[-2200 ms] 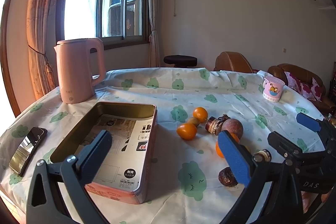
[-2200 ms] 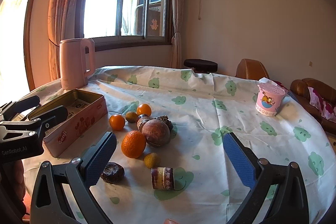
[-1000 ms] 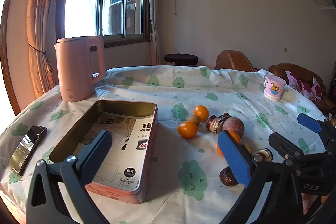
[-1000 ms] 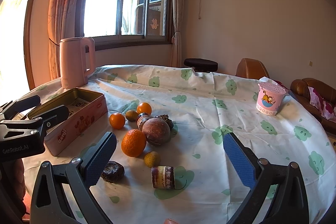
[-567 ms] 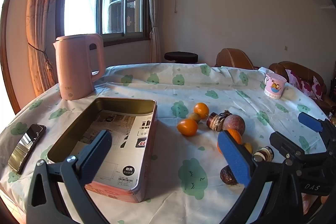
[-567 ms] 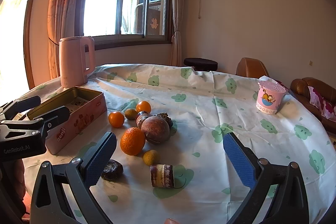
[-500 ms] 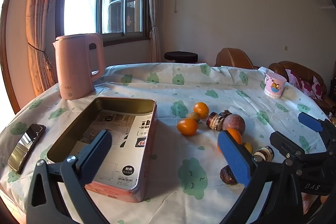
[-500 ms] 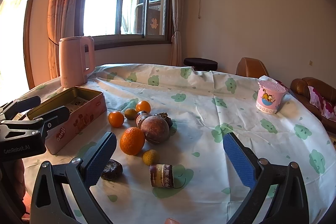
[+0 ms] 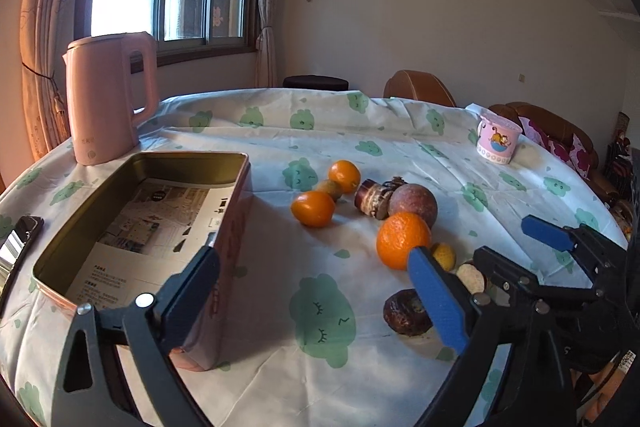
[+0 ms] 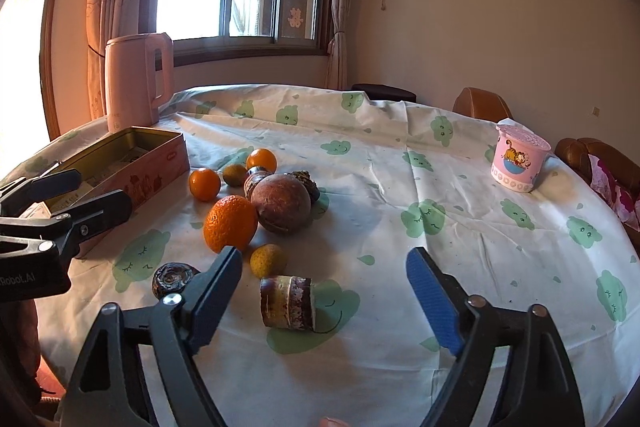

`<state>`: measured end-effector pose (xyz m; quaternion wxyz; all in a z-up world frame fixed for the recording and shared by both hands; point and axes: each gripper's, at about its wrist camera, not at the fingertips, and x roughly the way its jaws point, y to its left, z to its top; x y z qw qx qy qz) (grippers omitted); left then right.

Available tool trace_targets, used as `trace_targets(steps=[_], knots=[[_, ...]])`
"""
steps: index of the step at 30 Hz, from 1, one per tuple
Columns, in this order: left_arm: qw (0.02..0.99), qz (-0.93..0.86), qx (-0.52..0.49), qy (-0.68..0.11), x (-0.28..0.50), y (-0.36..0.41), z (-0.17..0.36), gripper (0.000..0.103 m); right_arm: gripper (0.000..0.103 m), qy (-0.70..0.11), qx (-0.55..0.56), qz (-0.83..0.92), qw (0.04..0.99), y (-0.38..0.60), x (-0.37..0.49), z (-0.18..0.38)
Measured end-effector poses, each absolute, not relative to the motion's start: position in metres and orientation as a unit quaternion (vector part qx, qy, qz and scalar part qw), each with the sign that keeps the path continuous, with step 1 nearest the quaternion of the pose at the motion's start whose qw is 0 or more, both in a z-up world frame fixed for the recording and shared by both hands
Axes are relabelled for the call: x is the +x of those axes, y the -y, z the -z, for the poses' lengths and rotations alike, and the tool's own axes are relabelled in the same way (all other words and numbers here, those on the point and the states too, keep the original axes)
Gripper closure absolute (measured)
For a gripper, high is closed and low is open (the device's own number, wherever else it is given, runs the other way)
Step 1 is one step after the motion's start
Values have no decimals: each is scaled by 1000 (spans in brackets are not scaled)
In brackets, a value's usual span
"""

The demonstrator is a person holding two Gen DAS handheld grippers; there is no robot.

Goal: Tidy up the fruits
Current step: 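Grasp the small striped jar with the right tool while the left tool grasps the dark brown dried fruit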

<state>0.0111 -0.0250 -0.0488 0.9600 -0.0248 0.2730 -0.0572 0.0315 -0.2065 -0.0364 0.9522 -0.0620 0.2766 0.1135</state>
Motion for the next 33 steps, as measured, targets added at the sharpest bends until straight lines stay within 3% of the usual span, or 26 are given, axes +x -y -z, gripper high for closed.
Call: trace_targets(steps=[6, 13, 16, 24, 28, 33], knots=[[954, 84, -10, -287, 10, 40, 52, 14, 35, -305, -82, -132, 940, 202, 35, 42], [936, 126, 28, -327, 16, 62, 64, 29, 71, -333, -98, -155, 925, 196, 39, 51], [929, 136, 34, -343, 20, 68, 69, 41, 72, -332, -89, -151, 927, 200, 39, 51], [912, 151, 47, -378, 31, 79, 80, 58, 72, -339, -67, -147, 927, 210, 45, 51], [911, 156, 50, -377, 31, 81, 80, 64, 72, -337, -69, -149, 927, 209, 44, 51], [912, 160, 46, -374, 32, 79, 80, 65, 72, -332, -72, -150, 928, 209, 42, 50]])
